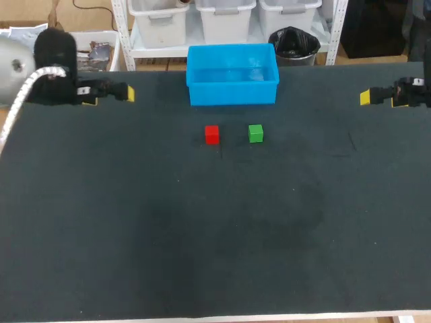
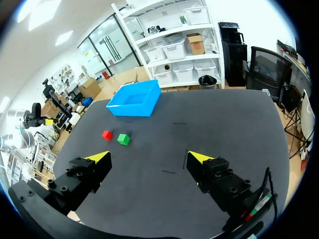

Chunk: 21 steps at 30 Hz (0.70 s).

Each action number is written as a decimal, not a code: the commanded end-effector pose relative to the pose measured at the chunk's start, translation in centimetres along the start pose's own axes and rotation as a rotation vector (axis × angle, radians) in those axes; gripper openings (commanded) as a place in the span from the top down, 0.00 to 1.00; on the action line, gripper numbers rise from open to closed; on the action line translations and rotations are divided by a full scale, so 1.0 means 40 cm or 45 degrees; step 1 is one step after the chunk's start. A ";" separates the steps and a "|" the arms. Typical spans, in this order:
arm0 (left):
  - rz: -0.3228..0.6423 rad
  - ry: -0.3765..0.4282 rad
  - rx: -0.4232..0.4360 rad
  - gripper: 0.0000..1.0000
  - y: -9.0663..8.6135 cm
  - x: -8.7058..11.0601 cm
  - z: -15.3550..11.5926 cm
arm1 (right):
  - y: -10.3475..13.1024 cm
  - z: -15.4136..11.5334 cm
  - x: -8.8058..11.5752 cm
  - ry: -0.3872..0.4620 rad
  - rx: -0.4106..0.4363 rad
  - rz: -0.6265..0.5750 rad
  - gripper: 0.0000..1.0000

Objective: Use the left arm to pick the red cube and place it into the blue plastic box first, then use the right arm to grasp the green cube and put it into the same blue plastic box after the first action is fully finished.

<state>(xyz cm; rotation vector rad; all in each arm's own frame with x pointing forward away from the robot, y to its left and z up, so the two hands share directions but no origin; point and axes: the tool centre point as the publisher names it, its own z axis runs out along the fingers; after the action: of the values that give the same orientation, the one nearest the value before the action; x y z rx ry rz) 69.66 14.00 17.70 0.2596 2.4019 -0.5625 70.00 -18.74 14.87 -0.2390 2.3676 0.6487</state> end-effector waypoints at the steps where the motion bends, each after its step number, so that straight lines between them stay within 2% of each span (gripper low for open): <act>1: 0.033 0.115 -0.447 0.00 -0.054 -0.037 0.040 | 0.003 -0.001 -0.001 0.002 0.006 0.002 0.00; 2: 0.047 0.127 -0.495 0.00 -0.069 -0.039 0.046 | 0.003 -0.001 -0.001 0.002 0.006 0.002 0.00; 6: 0.073 0.178 -0.530 0.00 -0.103 -0.041 0.061 | 0.003 -0.001 -0.001 0.002 0.006 0.002 0.00; 7: 0.075 0.222 -0.543 0.00 -0.111 -0.041 0.069 | 0.003 -0.001 -0.001 0.002 0.006 0.002 0.00; 10: 0.049 0.258 -0.552 0.00 -0.126 -0.044 0.079 | 0.003 -0.001 -0.001 0.002 0.006 0.002 0.00; 17: 0.020 0.343 -0.688 0.00 -0.152 -0.045 0.111 | 0.003 -0.001 -0.001 0.002 0.006 0.002 0.00; 21: -0.020 0.372 -0.700 0.00 -0.167 -0.047 0.129 | 0.003 -0.001 -0.001 0.002 0.006 0.002 0.00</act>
<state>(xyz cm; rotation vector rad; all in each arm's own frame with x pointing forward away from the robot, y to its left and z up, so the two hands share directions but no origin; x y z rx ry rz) 70.94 6.62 17.63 0.1684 2.6874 -0.2113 70.00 -18.74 14.87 -0.2390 2.3676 0.6487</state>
